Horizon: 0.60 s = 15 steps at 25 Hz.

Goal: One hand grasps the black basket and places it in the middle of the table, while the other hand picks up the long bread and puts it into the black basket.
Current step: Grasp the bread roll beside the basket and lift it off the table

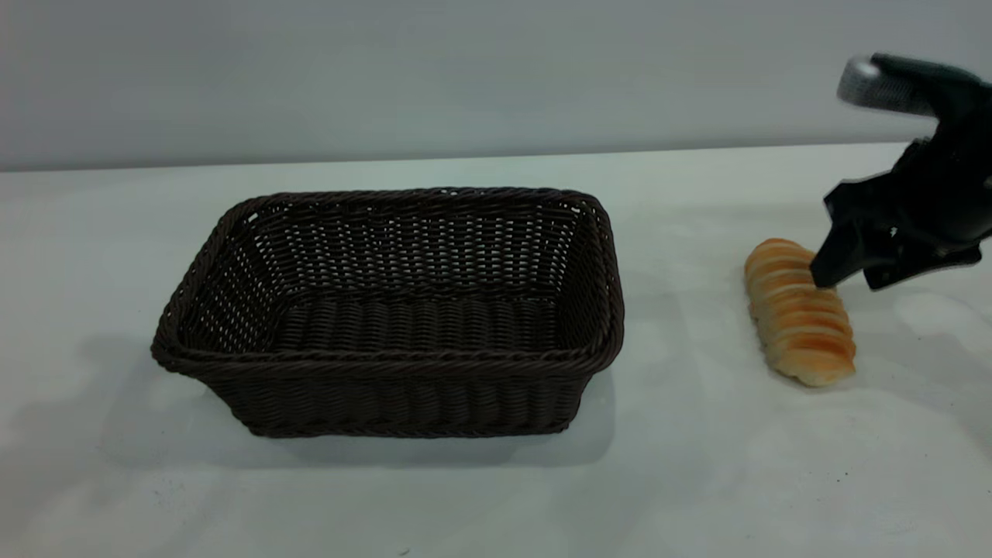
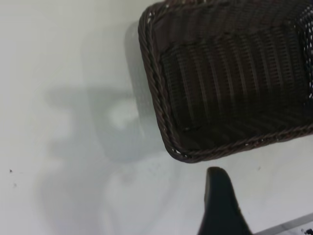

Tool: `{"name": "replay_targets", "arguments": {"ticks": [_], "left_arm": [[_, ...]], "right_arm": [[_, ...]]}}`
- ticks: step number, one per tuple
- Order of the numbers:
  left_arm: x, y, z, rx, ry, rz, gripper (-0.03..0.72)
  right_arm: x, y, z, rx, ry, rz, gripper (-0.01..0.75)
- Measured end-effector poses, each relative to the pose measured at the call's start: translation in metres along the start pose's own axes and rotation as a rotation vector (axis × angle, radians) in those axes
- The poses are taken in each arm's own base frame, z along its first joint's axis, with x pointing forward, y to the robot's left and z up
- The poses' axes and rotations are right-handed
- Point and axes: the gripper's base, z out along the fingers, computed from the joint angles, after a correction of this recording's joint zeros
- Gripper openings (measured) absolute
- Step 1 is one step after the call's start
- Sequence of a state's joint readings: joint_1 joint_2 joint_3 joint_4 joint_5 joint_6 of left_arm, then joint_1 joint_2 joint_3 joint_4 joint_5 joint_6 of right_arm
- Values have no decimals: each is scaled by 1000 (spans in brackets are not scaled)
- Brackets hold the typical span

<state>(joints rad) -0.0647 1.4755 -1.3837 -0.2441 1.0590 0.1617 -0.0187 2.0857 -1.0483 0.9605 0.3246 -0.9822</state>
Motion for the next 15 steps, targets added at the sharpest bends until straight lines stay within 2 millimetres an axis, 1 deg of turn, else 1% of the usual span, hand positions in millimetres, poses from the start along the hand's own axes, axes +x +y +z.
{"name": "replay_targets", "arguments": {"ticks": [3,6,8,10,11,12,13,15], "left_arm": [[1,0,0,4,13,-1,517],[1,0,0,5,15,-2,517],[1,-1,0,6,15,-3,517],[2,-1,0,9,20,-4,517],[2,-1,0,9,24,-4,517],[2,-1,0,10,26,-4,517],[3,-1,0,10,28,-4,517],[3,-1,0,11,34,-4,517]], "right_arm": [[4,-8,20,25,21,5,449],[9,-6,34,17,45,29,408],[10,-3,37,12,50,25,325],[10,0,37,-1,55,25,209],[9,1,35,-10,54,23,137],[7,4,32,-28,54,21,83],[3,8,27,-53,49,16,57],[-8,15,12,-94,24,8,38]]}}
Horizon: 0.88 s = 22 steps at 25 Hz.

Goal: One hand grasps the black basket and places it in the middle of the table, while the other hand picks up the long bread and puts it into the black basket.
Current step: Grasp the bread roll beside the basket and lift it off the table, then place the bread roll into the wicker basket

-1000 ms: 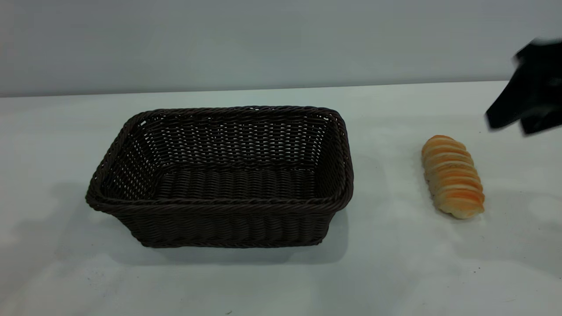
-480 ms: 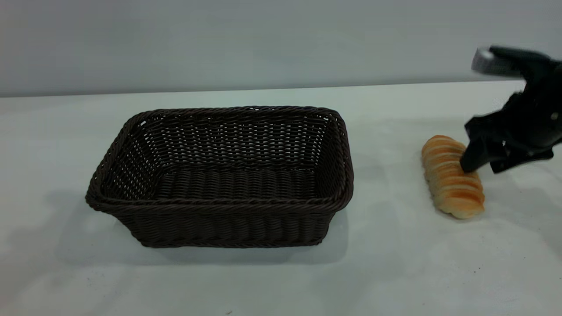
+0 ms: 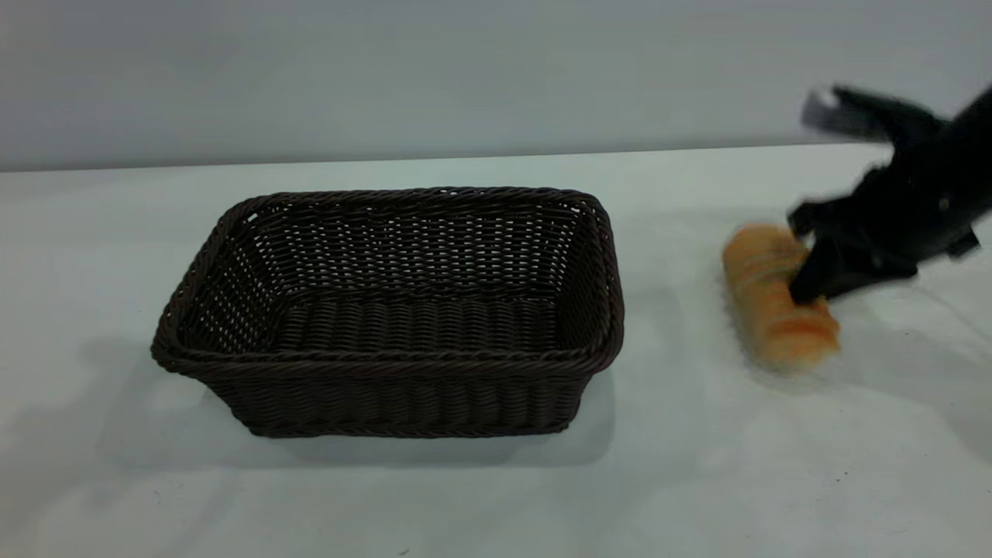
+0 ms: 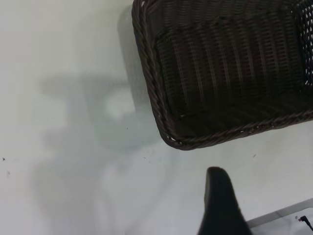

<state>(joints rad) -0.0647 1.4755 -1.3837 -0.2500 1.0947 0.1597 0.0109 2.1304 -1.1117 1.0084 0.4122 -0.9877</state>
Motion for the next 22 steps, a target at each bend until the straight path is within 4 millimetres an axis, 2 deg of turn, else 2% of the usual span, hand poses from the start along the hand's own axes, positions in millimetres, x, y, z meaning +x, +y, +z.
{"name": "replay_targets", "arguments": {"ticks": [3,5,7,10,13,14,17,22], "left_arm": [[0,0,0,1,5,0,517],[1,0,0,1,9,0,517],[1,0,0,2,13,0,517],[2,0,0,3,20,1,517],[2,0,0,4,27,1,517],[3,0,0,5,29,1,517],[3,0,0,5,36,0,517],[5,-1,0,6,54,1,517]], "right_arm": [[-26,23,-32,-65,-79,-54,35],[-41,48,-53,-116,-130,-114,35],[-50,80,-63,-165,-156,-182,35],[-48,138,-59,-248,-148,-295,36],[-33,186,-42,-307,-122,-354,60],[-29,195,-35,-307,-123,-358,78],[-22,213,-22,-279,-150,-364,160],[-28,204,-26,-269,-164,-342,358]]}}
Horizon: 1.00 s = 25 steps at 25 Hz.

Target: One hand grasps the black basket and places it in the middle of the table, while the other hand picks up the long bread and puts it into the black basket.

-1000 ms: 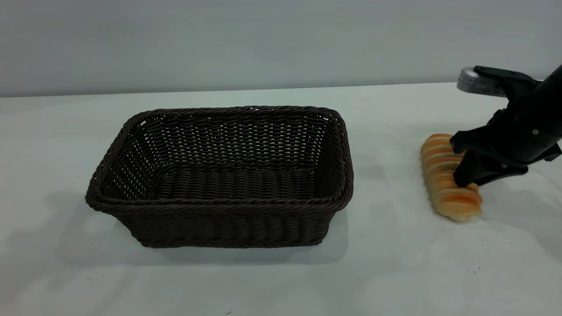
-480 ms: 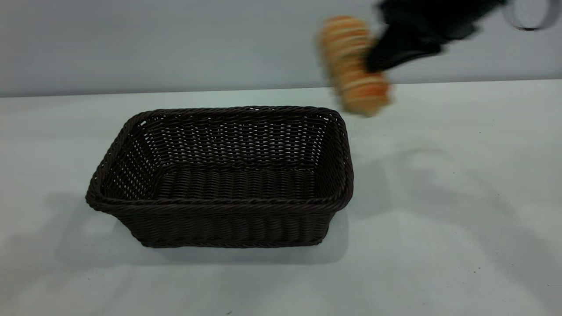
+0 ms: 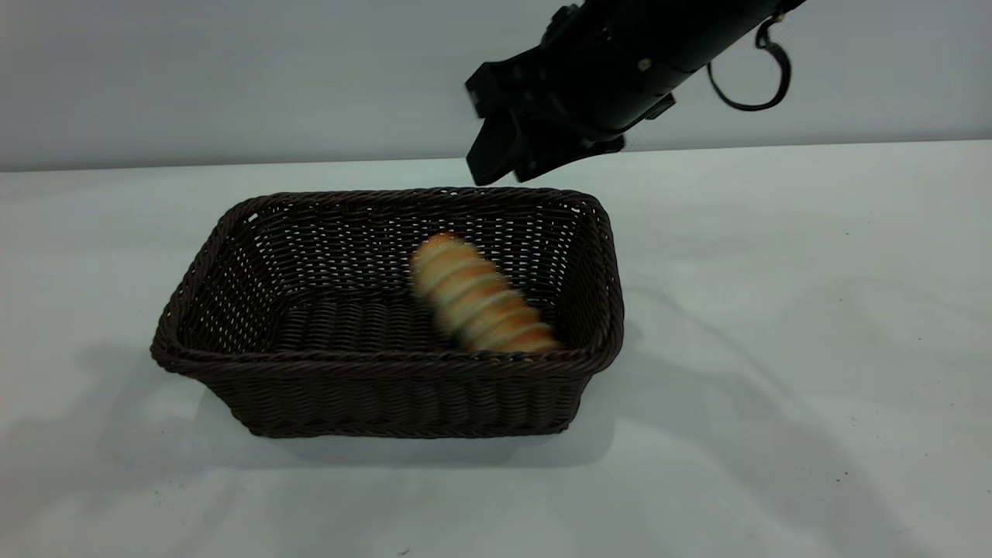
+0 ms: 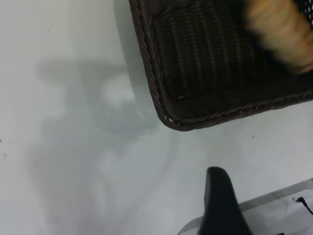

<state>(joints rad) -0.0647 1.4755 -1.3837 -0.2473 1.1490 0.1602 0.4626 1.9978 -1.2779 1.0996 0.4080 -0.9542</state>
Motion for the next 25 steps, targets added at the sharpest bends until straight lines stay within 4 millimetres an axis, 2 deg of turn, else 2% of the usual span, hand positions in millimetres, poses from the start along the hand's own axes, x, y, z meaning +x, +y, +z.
{"name": "replay_targets", "arguments": {"ticks": [3,6,9,12,15,18,21,25], "left_arm": [[1,0,-1,-8,5,4,517],[6,4,-10,-78,-7,9,517],[18,13,-23,-220,-26,-51,517],[35,20,-35,-341,-48,-104,517],[58,18,-46,-371,-77,-130,517],[89,14,-53,-372,-104,-138,517],[124,10,-55,-370,-133,-143,517],[174,6,-52,-370,-199,-139,517]], "right_arm": [[-6,-12,-22,-29,26,38,412],[-11,-31,-61,2,79,87,415],[-6,-55,-104,138,193,128,412],[3,-66,-144,334,329,140,412],[12,-57,-182,470,376,156,412],[32,-38,-216,516,378,171,412],[61,-15,-249,525,337,165,412],[111,12,-285,530,292,154,411]]}}
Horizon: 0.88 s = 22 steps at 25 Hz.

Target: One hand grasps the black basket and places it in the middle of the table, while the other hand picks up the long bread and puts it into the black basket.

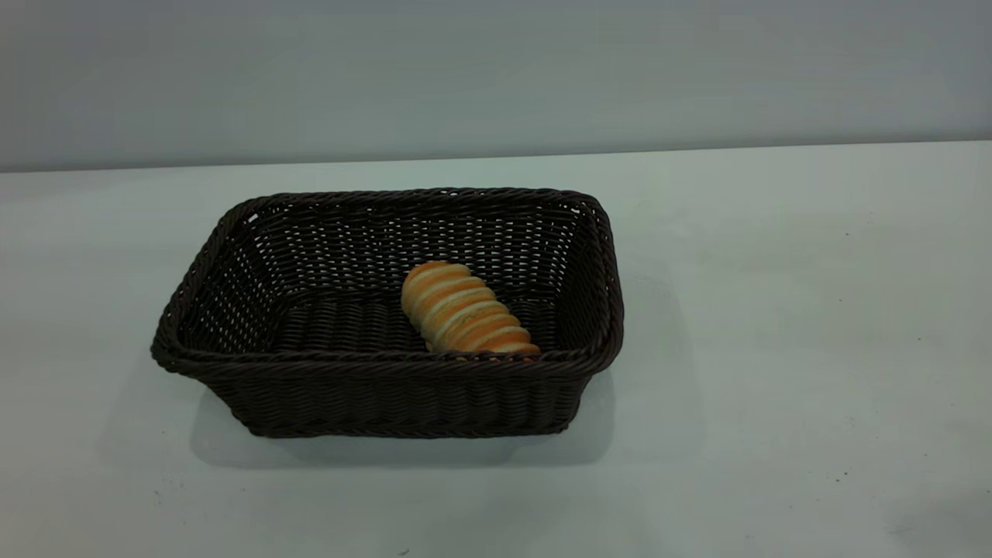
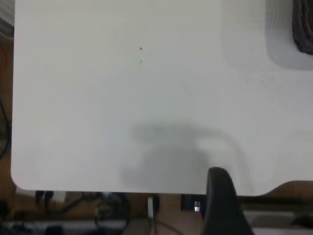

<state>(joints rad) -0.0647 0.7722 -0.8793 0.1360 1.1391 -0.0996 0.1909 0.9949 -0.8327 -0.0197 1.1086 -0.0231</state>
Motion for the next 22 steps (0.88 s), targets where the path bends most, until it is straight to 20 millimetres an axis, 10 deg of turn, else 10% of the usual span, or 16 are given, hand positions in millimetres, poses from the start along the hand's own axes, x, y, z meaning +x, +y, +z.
{"name": "replay_targets", "arguments": {"ticks": [10,22], "left_arm": [[84,2,2,37,-243,-27,517],[124,-2,18,83,-236,-41,517]], "right_arm": [[112,5,-30,-10,-287,11,410],[136,6,-20,-6,-370,7,410]]}}
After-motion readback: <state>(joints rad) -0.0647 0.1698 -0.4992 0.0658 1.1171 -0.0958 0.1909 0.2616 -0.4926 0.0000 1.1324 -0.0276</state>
